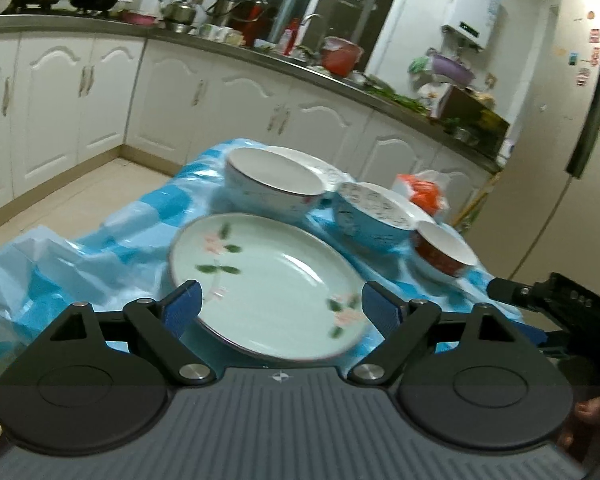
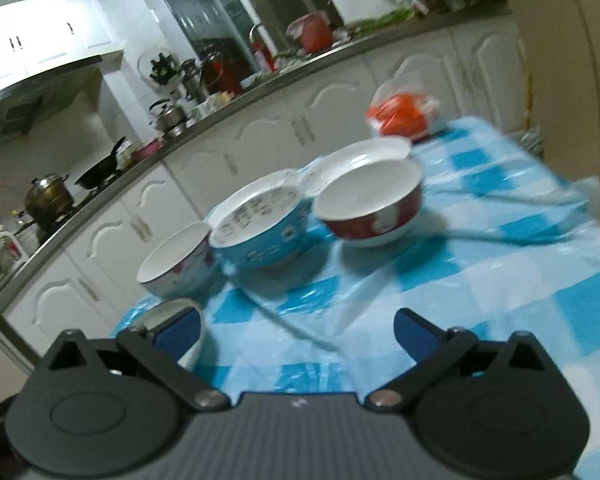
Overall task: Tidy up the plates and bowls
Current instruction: 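Open both grippers and pull back from the green plate, then move both grippers toward the white grey-flower plates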
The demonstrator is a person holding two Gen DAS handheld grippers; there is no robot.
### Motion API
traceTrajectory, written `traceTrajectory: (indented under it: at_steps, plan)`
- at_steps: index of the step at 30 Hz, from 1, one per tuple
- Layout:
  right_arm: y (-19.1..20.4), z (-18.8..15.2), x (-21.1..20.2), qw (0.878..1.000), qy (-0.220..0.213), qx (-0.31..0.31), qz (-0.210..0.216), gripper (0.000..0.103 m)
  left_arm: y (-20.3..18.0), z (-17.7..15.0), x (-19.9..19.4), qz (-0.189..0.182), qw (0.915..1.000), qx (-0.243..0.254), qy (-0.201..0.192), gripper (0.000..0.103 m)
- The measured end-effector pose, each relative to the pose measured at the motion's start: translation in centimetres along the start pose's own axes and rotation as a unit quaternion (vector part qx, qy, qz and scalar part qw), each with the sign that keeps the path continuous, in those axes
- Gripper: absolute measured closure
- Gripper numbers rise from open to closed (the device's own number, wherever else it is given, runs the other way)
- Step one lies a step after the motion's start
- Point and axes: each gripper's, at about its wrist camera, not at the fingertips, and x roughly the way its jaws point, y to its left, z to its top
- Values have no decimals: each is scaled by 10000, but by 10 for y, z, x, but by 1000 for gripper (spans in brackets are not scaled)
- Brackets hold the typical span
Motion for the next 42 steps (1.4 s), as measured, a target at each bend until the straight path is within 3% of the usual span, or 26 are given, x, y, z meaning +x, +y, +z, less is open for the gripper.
traceTrajectory:
  at_steps: [8,14,29,36,42]
  plan:
    - [-14,-7,-33,9984,-402,-244,-303,1,-21,-10,-6,-180,9974,612,344,0]
    - [-22,-12,-50,9967,-445,-409,-551,1,-38,-16,-10,179,9934,1004,515,0]
    - [-35,-32,-91,9947,-370,-346,-889,1,-44,-20,-33,-309,9951,818,462,0]
    - [-50,-34,-116,9883,-408,47,-1472,1,-38,-21,-24,-625,9929,876,503,0]
    - [-50,-29,-143,9758,-623,-13,-2097,1,-28,-17,-15,-795,9921,773,596,0]
